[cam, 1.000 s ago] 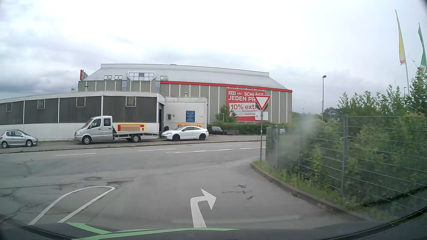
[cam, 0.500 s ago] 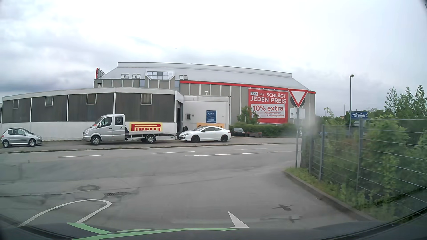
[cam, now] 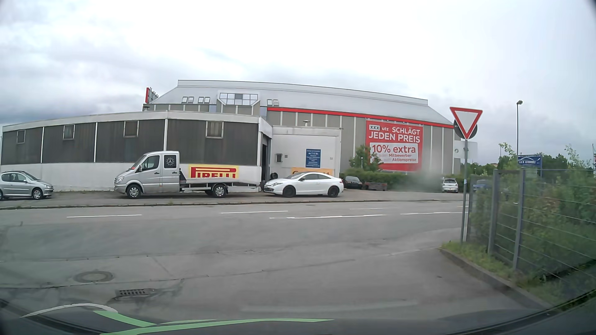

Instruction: Follow the waypoints while adhering to traffic rules and regulations

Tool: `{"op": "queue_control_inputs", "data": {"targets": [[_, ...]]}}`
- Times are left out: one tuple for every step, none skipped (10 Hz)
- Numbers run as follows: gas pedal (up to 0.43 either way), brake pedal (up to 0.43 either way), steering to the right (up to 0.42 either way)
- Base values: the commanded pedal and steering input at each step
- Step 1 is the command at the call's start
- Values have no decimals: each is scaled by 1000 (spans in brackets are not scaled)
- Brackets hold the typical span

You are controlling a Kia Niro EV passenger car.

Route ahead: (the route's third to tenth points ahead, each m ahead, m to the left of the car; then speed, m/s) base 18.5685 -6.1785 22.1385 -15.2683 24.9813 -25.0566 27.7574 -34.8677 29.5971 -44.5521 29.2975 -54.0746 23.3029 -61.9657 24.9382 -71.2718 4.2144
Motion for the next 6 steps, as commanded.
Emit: {"op": "queue_control_inputs", "data": {"targets": [[0, 226, -60], [0, 220, -60], [0, 226, -60], [0, 220, -60], [0, 226, -55], [0, 226, -50]]}}
